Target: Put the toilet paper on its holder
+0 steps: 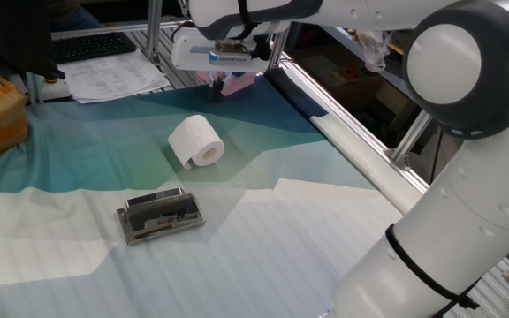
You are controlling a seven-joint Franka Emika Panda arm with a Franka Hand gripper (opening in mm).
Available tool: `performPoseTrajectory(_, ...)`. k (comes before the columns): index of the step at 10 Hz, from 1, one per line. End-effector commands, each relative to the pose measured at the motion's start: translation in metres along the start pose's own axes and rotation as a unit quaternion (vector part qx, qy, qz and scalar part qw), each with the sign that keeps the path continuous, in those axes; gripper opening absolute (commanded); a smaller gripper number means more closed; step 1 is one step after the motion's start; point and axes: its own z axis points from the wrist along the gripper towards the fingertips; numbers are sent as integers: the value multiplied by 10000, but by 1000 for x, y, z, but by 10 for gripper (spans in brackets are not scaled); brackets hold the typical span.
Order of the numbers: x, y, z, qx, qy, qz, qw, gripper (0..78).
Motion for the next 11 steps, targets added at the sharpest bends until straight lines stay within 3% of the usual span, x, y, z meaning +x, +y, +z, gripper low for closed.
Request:
performPoseTrajectory(1,-4,0,3,56,49,-109,9999,0)
performPoseTrajectory(4,-7,2,13,81,31,-179,9998,0)
performPoseTrajectory(11,-33,-2,52,59,-91,-412,9991,0)
